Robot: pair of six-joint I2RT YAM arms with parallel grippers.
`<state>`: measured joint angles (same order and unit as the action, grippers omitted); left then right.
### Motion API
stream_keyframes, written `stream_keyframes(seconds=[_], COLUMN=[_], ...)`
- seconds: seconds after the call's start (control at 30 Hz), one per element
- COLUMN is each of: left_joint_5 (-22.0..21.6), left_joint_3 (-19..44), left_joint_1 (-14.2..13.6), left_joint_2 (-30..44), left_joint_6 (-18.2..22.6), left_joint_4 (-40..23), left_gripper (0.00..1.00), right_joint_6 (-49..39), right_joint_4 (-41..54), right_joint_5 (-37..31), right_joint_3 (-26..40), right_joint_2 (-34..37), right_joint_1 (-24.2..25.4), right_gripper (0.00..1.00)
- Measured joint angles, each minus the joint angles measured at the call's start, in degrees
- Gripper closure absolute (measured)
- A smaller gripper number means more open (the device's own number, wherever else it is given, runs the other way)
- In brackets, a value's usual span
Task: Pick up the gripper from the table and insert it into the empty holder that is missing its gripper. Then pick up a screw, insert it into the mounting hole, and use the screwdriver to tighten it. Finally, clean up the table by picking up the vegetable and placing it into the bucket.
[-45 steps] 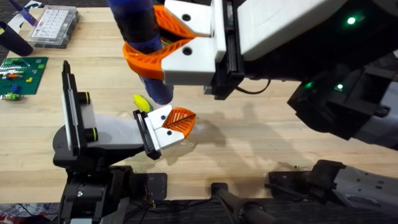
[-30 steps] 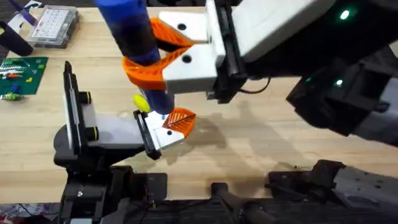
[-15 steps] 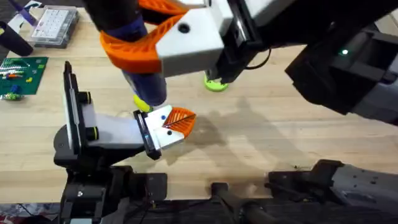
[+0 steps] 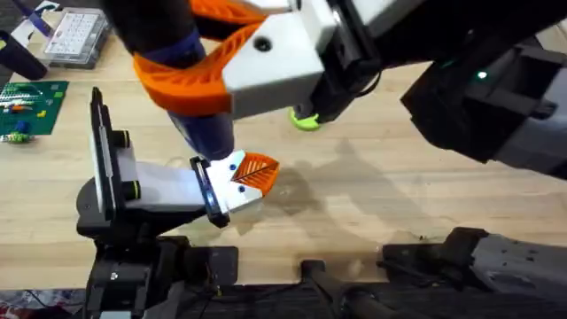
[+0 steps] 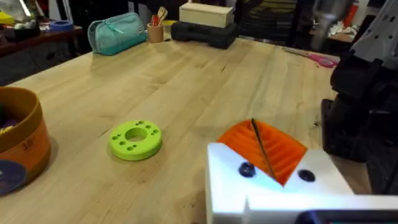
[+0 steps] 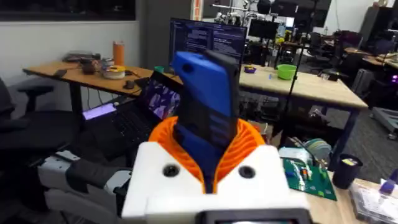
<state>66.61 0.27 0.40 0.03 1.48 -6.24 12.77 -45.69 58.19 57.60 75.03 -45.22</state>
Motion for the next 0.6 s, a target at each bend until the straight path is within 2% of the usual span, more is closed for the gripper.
stream_keyframes(seconds=[0.6], left_joint_5=[0.0], left_joint_3=[0.0], left_joint_1=[0.0], left_joint_2=[0.0], left_joint_6=[0.0], left_joint_4=[0.0], left_gripper=[0.983], right_joint_6=[0.5], right_joint_4=[-0.1], right_joint_5=[0.2], right_joint_3=[0.0], right_joint_2=[2.1], right_joint_1=[-0.9], right_gripper=[0.956])
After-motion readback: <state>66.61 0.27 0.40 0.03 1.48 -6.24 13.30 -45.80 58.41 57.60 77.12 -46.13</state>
